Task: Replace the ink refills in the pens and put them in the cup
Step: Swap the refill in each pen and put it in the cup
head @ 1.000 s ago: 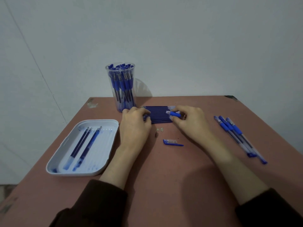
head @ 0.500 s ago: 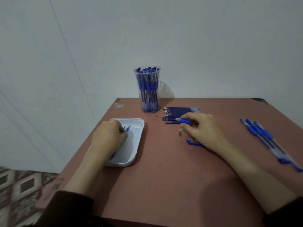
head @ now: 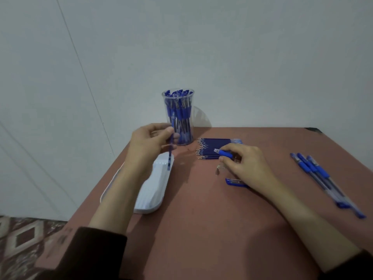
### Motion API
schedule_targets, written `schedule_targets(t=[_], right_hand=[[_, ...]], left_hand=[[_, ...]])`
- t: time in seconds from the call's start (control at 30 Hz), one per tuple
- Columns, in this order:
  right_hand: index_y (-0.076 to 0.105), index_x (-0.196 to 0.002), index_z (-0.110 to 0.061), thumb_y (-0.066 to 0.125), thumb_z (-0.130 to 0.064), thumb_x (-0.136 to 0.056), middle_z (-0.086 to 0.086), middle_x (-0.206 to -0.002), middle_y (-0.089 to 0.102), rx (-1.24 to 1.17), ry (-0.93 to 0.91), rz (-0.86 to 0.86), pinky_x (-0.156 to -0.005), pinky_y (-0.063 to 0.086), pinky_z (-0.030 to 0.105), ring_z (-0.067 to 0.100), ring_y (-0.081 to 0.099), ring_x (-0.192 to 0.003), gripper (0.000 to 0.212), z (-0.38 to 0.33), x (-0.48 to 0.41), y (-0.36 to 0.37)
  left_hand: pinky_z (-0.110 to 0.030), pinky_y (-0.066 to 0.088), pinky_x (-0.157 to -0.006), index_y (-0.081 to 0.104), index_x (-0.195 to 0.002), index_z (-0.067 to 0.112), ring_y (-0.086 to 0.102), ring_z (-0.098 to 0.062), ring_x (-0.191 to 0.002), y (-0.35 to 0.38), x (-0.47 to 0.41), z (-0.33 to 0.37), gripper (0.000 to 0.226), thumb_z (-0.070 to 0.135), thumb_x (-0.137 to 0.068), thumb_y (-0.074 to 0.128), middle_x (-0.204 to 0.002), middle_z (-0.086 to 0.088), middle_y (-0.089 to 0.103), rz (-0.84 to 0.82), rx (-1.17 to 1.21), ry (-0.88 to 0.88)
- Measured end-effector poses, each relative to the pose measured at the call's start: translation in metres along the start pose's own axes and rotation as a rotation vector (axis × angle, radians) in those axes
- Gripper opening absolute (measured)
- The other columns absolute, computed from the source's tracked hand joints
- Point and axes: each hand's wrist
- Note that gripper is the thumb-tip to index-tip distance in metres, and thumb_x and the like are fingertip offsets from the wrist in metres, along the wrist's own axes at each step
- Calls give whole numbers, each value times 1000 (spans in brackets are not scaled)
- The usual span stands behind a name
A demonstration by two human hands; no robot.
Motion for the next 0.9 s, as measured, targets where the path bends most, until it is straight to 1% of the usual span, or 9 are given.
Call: schedule_targets(t=[0.03,0.1,0.17,0.23,0.3,0.43,0.57,0.8,0.9], right_hand=[[71,-92,-26,68,-21,-83,-10,-74,64,-4,3,9,-66,45,28,4,55,-66,11,0,0,-1],[71,-92,-26,68,-21,-84,-16,-69,61,-19,11,24,-63,39,21,-1,53,-63,10,0,0,-4],[71,-93,-26,66,-21,-85,-19,-68,58,-29,26,26,-61,35,17,-3,51,-61,10,0,-1,-6],[71,-95,-25,65,-22,-86,-16,-71,59,-10,34,5,-61,34,16,-3,50,-61,12,0,-1,-7],[71,-97,-26,63,-24,-87,-13,-76,62,29,42,-20,-62,35,19,-1,50,-64,13,1,-2,-8],[71,-97,-24,60,-21,-88,-9,-80,66,50,60,-23,-66,42,25,6,54,-69,14,1,-3,-10],[71,-95,-26,61,-20,-87,-12,-78,65,35,59,-16,-62,38,18,-1,53,-67,14,-1,-2,-12],[72,-98,-27,63,-23,-87,-9,-84,68,6,40,-8,-69,45,26,3,57,-72,15,-1,-2,-11],[72,-97,-29,63,-23,-86,-9,-83,68,-7,35,-1,-68,45,23,1,57,-71,15,0,-1,-11]], left_hand=[[-18,55,-58,60,-103,-1,66,-10,-57,10,-1,-4,13,-1,-91,56,-67,-4,69,-8,80,-20],[-19,57,-64,56,-115,-3,66,-12,-65,29,-2,-15,24,-6,-91,53,-80,-8,67,-10,190,-51],[-21,58,-72,56,-118,-4,66,-15,-74,44,-3,-26,28,-9,-91,51,-87,-8,66,3,293,-82],[-24,56,-77,60,-110,1,67,-12,-75,56,-3,-33,23,-9,-92,49,-87,-7,65,25,403,-108],[-27,56,-78,59,-97,7,68,-11,-72,63,-3,-37,20,-8,-93,47,-87,-8,63,63,512,-111],[-32,55,-78,51,-94,7,64,-20,-81,64,-8,-40,16,-7,-96,43,-90,-12,61,118,680,-117],[-29,57,-73,49,-93,6,64,-20,-82,63,-11,-42,16,-8,-96,41,-89,-13,60,128,735,-158],[-29,57,-73,50,-89,6,64,-19,-79,68,-8,-43,17,-8,-96,42,-86,-12,60,94,713,-188],[-30,57,-74,49,-90,6,65,-19,-80,67,-9,-44,16,-8,-96,42,-88,-13,60,103,692,-181]])
Point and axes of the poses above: each hand's wrist, its own x-axis away from the middle knuckle, its own y-axis out of the palm, z = x × y
